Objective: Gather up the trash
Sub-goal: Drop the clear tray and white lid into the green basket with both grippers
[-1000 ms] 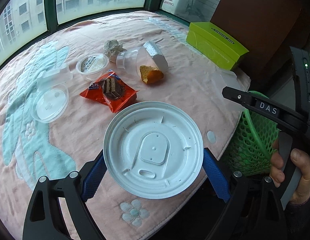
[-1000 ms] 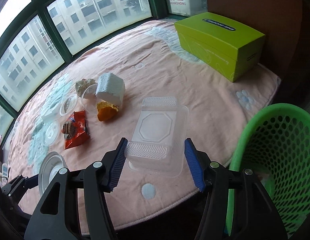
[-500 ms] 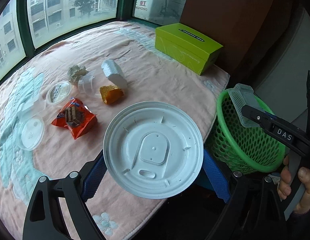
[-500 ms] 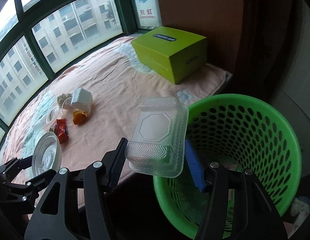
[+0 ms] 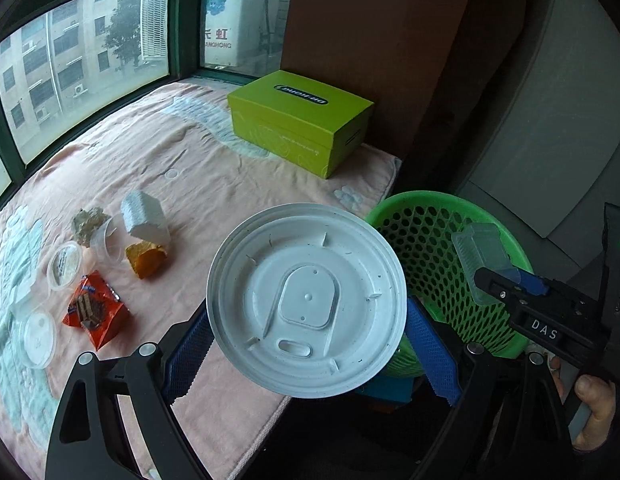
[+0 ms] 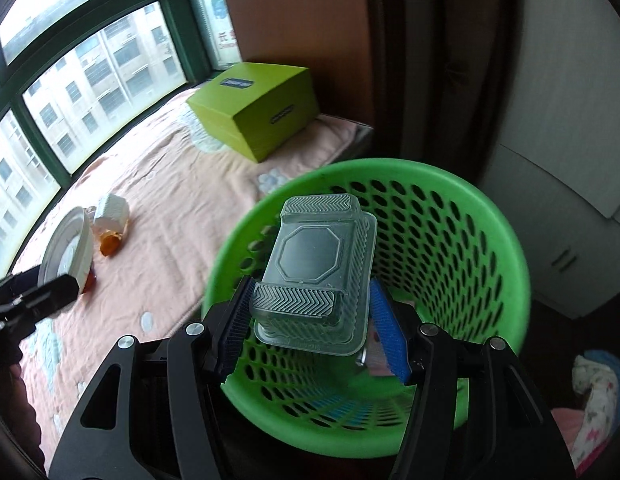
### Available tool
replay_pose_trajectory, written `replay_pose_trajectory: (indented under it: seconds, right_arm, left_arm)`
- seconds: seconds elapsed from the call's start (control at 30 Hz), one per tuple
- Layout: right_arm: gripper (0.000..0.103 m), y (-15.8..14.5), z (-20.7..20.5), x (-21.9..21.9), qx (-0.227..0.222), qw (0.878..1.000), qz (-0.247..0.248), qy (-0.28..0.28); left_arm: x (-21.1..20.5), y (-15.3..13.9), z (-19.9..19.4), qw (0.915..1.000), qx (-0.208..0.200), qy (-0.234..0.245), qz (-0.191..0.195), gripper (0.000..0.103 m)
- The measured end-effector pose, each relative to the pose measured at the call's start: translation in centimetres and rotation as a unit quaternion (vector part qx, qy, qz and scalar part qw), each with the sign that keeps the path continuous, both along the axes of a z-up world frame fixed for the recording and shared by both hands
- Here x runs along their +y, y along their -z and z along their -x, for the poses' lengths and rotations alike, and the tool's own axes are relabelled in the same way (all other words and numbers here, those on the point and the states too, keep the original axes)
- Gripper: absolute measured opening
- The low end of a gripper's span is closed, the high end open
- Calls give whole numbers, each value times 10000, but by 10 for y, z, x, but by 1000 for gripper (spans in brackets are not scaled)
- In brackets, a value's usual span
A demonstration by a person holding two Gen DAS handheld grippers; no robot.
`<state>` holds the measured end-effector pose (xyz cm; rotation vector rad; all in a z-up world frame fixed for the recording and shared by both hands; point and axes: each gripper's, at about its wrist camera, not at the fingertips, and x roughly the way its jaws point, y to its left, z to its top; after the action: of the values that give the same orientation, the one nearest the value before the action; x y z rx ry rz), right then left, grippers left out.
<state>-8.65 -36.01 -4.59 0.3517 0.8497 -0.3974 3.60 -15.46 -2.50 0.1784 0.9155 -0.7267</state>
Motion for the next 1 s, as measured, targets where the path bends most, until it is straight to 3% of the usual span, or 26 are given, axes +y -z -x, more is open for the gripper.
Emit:
replay_pose_trajectory:
  seconds: [0.47, 1.0]
  right_arm:
    - [65, -6, 34, -20, -218, 9991, -56, 360]
    - [71, -21, 64, -41, -507, 9956, 20, 788]
  left_arm:
    - [-64, -18, 9, 9982, -204, 561, 18, 88]
    - [-117, -5, 24, 9946, -69, 1026, -123, 89]
